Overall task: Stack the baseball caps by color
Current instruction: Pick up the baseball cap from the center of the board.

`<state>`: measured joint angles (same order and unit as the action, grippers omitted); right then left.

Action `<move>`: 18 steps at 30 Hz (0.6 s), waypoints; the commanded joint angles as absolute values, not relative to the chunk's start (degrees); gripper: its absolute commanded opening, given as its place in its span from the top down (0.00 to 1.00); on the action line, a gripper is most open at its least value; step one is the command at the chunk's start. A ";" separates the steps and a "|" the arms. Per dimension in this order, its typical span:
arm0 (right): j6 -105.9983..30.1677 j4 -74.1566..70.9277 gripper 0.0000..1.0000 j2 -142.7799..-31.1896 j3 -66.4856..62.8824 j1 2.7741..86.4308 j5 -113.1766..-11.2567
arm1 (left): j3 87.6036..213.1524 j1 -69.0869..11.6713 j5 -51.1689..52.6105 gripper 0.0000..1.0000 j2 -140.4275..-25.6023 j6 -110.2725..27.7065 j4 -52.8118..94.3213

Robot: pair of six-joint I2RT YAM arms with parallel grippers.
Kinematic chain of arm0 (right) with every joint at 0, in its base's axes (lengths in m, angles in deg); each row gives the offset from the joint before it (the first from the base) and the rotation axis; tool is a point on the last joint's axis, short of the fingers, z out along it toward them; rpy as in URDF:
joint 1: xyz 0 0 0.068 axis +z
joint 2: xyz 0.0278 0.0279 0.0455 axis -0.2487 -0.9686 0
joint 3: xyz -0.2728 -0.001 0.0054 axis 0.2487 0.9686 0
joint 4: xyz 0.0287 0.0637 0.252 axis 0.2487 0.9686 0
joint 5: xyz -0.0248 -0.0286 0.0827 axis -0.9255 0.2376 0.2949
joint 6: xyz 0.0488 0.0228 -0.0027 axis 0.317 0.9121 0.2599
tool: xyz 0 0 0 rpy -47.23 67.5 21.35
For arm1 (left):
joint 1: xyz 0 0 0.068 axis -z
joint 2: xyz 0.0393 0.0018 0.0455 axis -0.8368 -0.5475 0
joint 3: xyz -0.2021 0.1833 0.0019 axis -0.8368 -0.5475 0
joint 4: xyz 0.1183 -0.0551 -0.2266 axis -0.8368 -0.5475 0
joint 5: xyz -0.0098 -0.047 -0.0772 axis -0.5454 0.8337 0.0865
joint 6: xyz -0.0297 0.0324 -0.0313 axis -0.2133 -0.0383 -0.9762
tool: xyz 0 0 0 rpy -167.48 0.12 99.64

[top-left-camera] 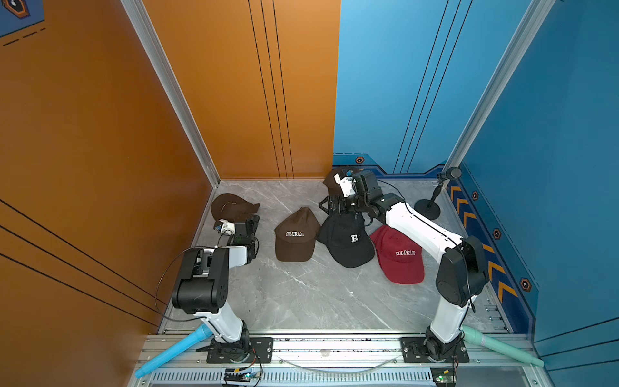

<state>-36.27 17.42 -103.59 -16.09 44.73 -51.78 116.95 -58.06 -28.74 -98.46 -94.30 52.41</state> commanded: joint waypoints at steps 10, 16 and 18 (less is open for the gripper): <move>-38.89 21.70 0.00 -105.74 -18.97 45.25 -49.47 | 118.59 -59.44 -36.31 0.02 -109.88 -91.02 81.13; -39.37 22.45 0.00 -106.30 -19.63 45.51 -49.65 | 118.08 -61.12 -35.97 0.02 -111.94 -91.21 84.14; -39.38 22.61 0.00 -106.31 -19.62 45.45 -49.69 | 118.23 -61.71 -35.36 0.03 -112.47 -91.46 84.53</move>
<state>-37.96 20.55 -105.82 -18.06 45.16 -50.32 117.52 -60.84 -34.95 -111.22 -92.46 81.39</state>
